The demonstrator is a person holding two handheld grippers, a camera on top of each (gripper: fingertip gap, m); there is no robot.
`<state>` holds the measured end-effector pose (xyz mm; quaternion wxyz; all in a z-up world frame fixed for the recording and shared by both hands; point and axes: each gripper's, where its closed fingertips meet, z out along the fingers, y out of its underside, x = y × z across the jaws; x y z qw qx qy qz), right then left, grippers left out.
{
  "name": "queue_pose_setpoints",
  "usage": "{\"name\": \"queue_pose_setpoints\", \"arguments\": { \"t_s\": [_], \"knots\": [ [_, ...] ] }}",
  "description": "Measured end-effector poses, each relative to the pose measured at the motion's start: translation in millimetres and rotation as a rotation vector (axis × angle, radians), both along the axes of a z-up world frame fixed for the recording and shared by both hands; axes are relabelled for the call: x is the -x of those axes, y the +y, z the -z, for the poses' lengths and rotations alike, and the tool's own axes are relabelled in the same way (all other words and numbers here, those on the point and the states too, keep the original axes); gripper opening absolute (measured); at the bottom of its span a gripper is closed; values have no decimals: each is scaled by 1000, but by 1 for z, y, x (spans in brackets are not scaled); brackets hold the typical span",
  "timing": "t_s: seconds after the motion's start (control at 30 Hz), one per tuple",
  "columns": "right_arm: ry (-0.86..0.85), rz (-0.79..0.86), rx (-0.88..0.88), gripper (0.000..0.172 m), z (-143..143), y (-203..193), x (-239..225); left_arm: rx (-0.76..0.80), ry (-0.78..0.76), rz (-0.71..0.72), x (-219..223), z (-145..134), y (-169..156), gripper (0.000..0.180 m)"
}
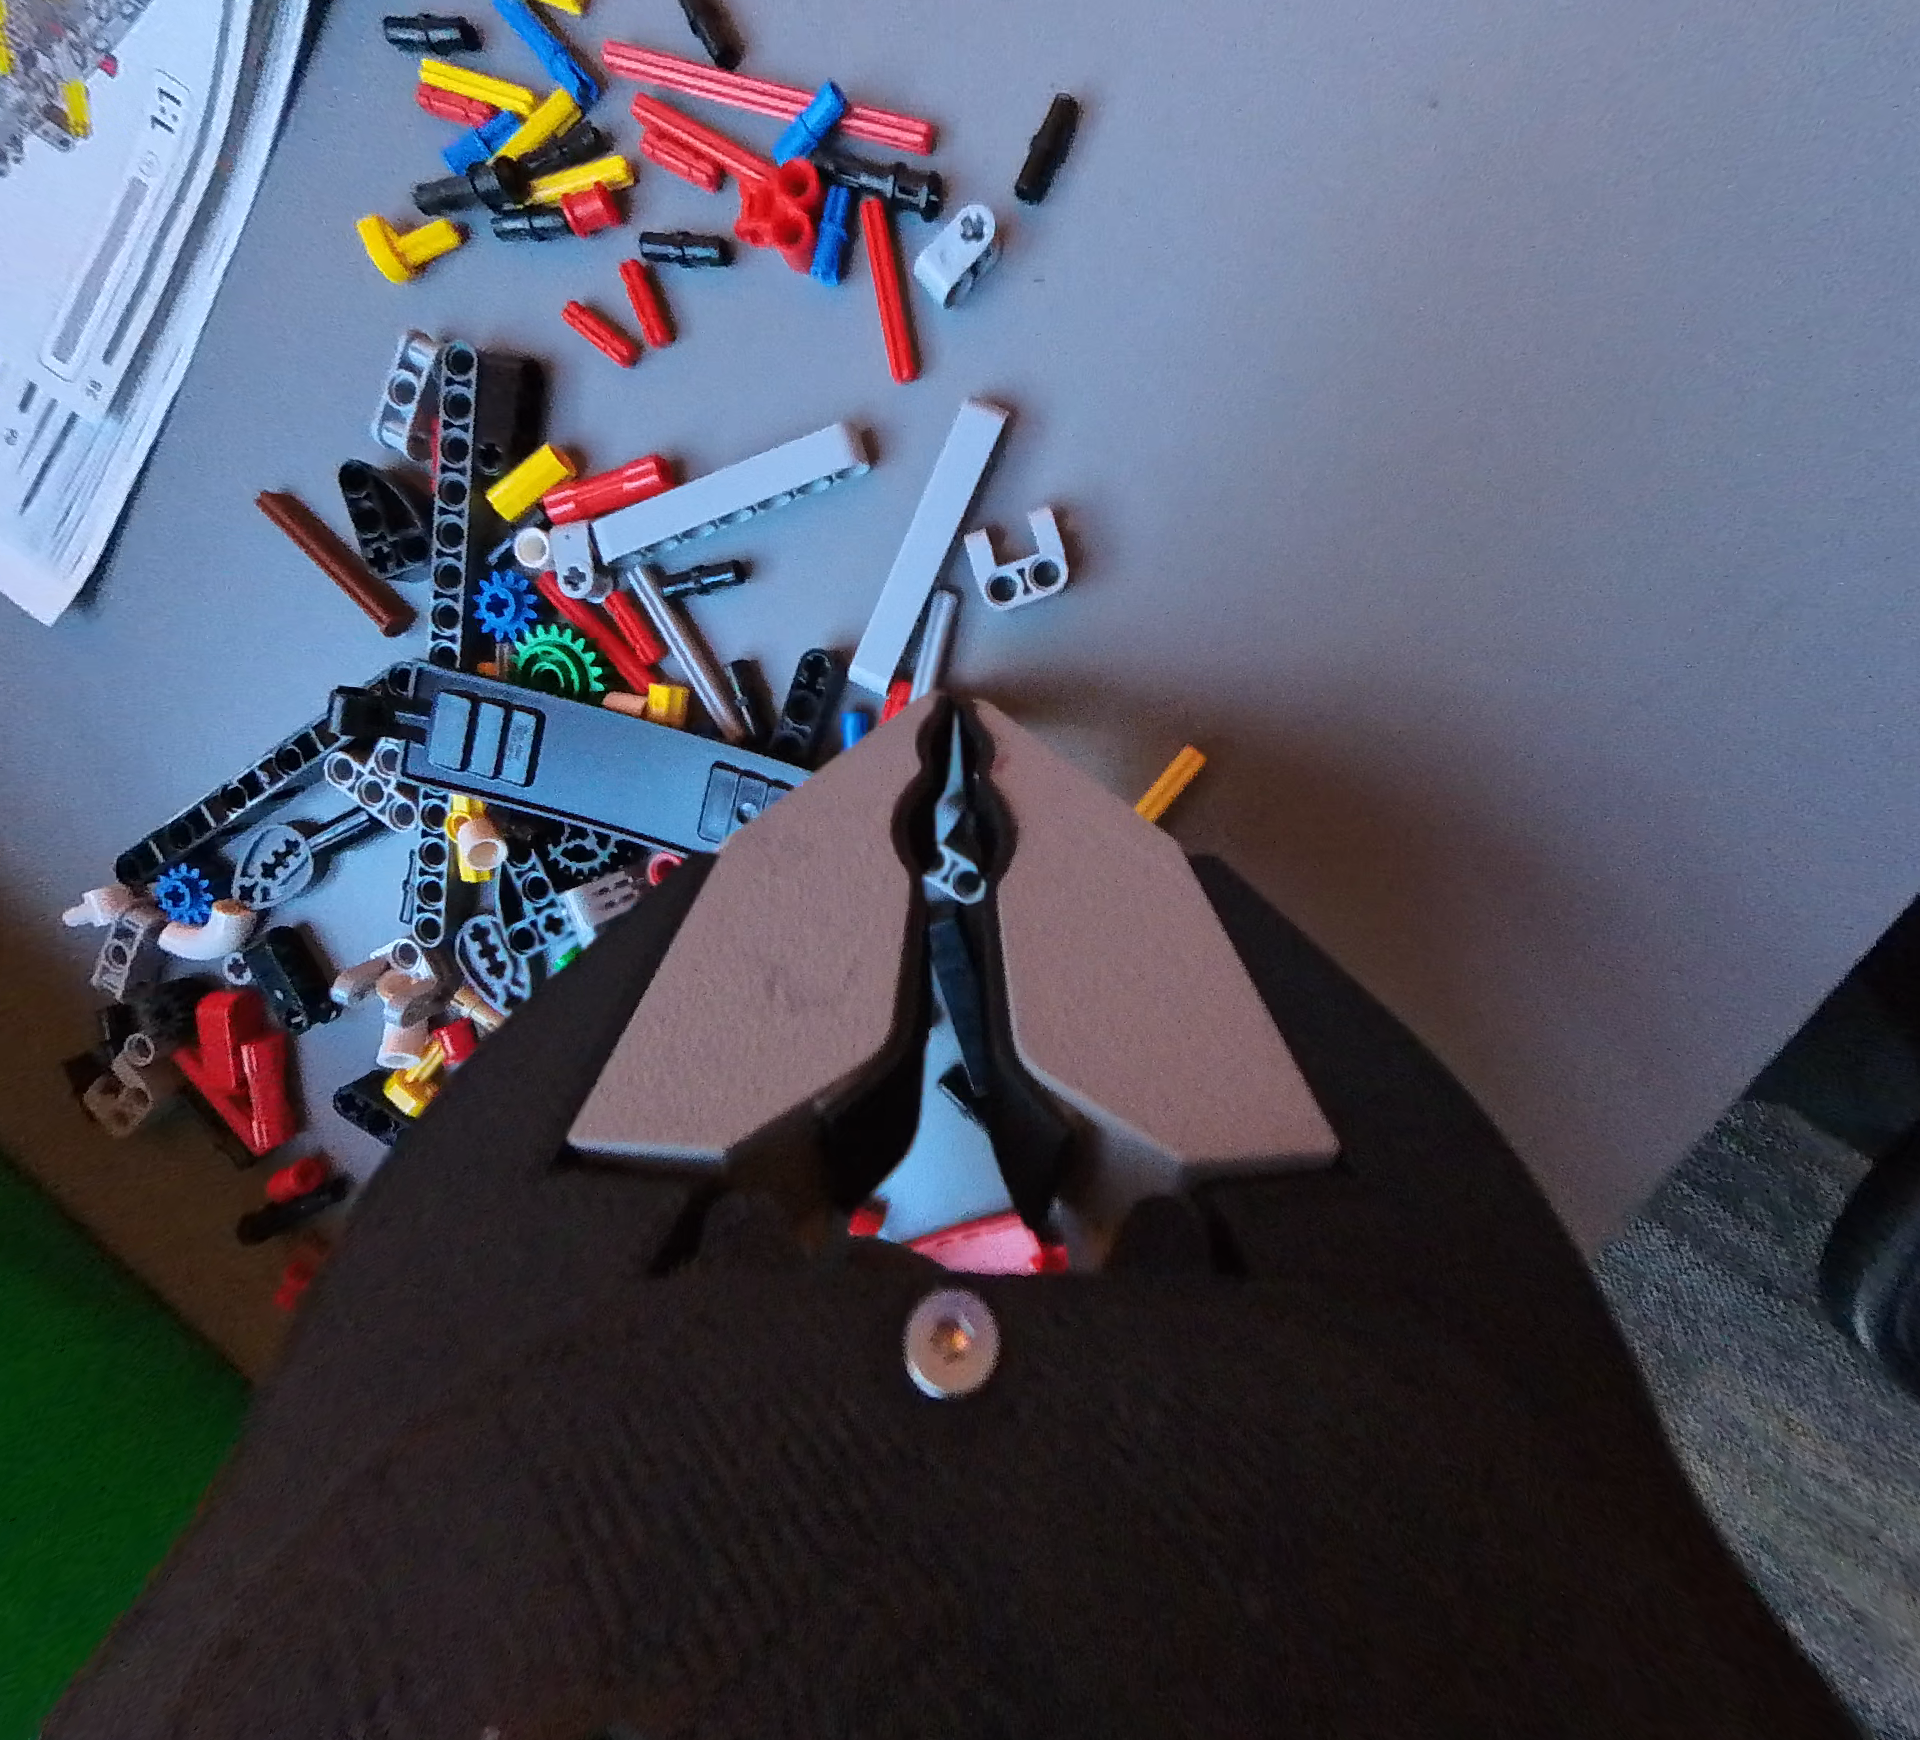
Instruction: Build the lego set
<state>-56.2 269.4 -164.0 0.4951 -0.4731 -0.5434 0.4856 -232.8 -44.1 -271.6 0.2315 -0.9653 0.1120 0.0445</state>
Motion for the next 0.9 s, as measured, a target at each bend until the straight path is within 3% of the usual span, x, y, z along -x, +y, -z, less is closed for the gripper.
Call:
{"name": "queue_pose_setpoints", "arguments": {
  "t_s": [0.9],
  "knots": [
    [20, -28, 40, 0, -4, 0, -2, 59, -17, 42, -5, -2, 2, 6]
  ]
}}
